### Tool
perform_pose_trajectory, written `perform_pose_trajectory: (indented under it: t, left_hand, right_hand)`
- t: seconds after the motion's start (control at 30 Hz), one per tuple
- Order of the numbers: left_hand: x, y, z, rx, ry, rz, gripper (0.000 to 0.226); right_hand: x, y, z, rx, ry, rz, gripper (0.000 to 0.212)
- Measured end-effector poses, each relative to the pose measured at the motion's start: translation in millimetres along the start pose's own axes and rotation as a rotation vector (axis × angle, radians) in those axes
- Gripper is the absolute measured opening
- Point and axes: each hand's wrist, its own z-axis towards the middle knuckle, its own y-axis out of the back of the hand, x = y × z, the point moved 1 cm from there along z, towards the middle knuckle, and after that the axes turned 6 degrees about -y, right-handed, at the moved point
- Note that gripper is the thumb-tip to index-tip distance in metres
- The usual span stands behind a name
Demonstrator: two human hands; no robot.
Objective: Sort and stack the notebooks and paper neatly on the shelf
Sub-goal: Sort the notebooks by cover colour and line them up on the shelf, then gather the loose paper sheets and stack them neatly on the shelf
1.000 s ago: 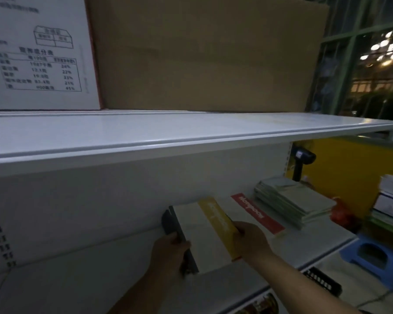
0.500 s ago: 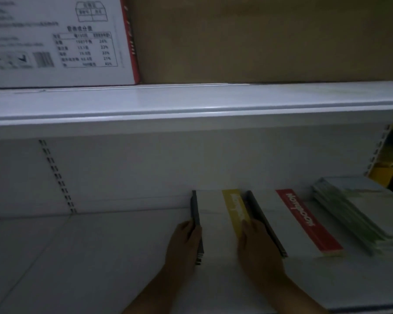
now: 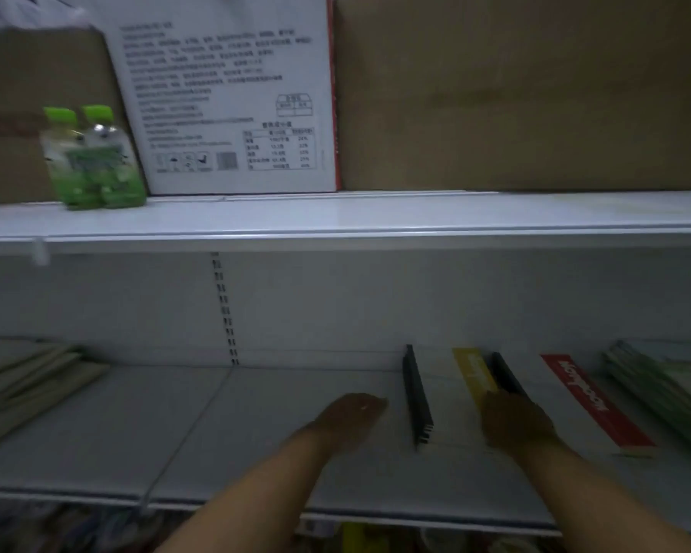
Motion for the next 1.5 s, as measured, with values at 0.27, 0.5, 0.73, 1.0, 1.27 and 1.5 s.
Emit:
perform_pose_trajectory:
  t: [0.27, 0.5, 0.73, 1.0, 1.27, 1.5]
  left_hand:
    - [104, 174, -151, -0.333, 0.150, 0.713, 0.052]
    - [185, 254, -328, -0.406, 0.324, 0.671, 0.060]
    - [262, 292, -437, -0.426, 0.513, 0.736, 0.060]
    - [336, 320, -443, -0.457, 0.561, 0.555, 0.056]
    - [385, 427, -414, -0.392, 0.684, 0.485, 0.046]
    - [422, 459, -360, -0.275, 0.594, 0.318, 0.040]
  right_hand:
    - [207, 15, -126, 0.008, 0.584, -0.055, 0.062]
    - [371, -3, -257, 0.093, 1.005, -0.132, 0.058]
    - [461, -15, -324, 0.122, 1.149, -0.133, 0.059]
    - [562, -53, -284, 0.181, 1.099, -0.062, 0.050]
    - [692, -62, -225, 0.111, 1.053, 0.182, 0.045]
    - [768, -73, -172, 0.048, 0.977, 0.263, 0.053]
